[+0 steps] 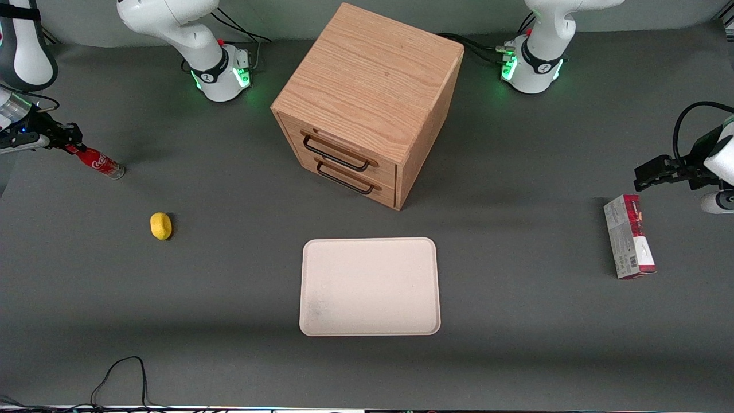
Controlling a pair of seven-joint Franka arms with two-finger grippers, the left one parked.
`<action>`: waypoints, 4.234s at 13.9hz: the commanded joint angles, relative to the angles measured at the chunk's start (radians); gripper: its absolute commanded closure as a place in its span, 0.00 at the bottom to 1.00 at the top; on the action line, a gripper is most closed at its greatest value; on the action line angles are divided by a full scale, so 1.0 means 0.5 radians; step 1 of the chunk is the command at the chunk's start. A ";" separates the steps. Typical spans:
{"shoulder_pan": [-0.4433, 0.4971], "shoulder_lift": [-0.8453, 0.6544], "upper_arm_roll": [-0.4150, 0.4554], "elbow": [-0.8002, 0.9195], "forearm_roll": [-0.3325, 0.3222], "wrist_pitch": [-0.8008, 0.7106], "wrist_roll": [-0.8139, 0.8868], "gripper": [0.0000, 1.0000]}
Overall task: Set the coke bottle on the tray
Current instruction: 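Lift the bottle with the right gripper and turn it upright, then carry the held bottle over the white tray, then lower the bottle upright onto the tray and open the right gripper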
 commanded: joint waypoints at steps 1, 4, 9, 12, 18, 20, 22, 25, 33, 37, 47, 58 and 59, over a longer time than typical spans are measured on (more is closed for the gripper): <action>0.033 -0.026 0.176 0.313 -0.016 -0.374 0.025 0.95; 0.054 -0.020 0.388 0.776 -0.007 -0.917 0.065 0.98; 0.118 0.106 0.529 1.491 0.128 -1.537 0.062 1.00; 0.205 0.179 0.526 1.673 0.165 -1.661 0.062 1.00; 0.382 0.865 0.557 2.245 0.707 -1.792 0.105 1.00; 0.373 1.242 0.569 2.683 0.934 -2.031 0.111 1.00; 0.367 1.467 0.575 2.985 1.127 -2.142 0.193 1.00; 0.367 1.548 0.878 3.102 1.220 -2.149 0.634 1.00; 0.590 1.722 1.471 3.238 1.196 -1.953 1.467 1.00; 0.729 1.775 1.496 3.235 1.196 -1.784 1.584 1.00; 0.671 2.057 1.505 3.235 1.196 -1.244 1.550 1.00; 0.404 2.453 1.830 3.210 1.220 -0.729 1.486 1.00; 0.398 2.477 1.836 3.210 1.220 -0.707 1.489 1.00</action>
